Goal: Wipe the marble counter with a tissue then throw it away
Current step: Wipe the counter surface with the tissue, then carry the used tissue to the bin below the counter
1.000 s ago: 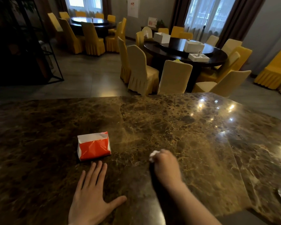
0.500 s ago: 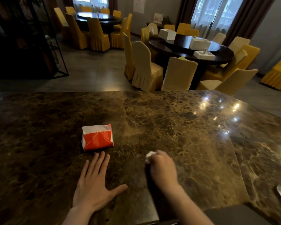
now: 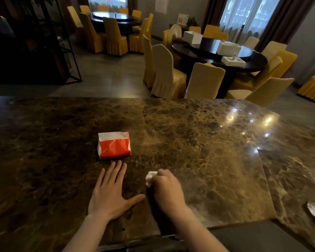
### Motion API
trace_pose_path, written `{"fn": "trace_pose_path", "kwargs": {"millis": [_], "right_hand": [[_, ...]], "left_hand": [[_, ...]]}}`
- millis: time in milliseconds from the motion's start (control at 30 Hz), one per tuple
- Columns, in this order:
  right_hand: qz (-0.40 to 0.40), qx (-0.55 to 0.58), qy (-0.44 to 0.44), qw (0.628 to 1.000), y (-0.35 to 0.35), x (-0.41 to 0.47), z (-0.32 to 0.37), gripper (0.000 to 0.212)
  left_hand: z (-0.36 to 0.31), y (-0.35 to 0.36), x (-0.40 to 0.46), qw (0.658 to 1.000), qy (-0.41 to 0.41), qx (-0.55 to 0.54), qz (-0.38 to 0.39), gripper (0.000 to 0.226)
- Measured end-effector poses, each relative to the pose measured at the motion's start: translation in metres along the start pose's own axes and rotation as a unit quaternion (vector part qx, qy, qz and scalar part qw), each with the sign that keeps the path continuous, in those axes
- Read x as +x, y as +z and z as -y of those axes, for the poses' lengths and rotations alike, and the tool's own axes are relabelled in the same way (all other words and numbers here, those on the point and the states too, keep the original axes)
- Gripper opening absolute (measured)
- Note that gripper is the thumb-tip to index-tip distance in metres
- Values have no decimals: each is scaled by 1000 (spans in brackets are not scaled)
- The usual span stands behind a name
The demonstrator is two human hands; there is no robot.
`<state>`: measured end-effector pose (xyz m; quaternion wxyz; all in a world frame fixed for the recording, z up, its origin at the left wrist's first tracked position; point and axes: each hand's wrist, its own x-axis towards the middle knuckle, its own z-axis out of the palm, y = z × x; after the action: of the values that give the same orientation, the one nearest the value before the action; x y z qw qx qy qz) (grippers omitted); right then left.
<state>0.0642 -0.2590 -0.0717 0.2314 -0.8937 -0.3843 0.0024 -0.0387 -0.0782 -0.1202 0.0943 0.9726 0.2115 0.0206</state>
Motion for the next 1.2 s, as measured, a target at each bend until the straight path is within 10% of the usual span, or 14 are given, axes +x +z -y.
{"fn": "trace_pose_path", "kwargs": {"millis": [233,567,867,1200], "right_hand": [[-92,-57,259,960,-53,3,-87,24],[25,15,-10,1000,1,0,20,13],[-106,-99,231,962,-42,14,-83,25],[-54,-50,89,993,-3,23,-12,14]], "left_hand": [[-1,-1,-1,1000,-1,-18,0,131],[2,3,2,1000,2,6,2,131],[1,2,0,1000,2,-21,-7,132],[3,6,2,1000,6,-22,-19,131]]}}
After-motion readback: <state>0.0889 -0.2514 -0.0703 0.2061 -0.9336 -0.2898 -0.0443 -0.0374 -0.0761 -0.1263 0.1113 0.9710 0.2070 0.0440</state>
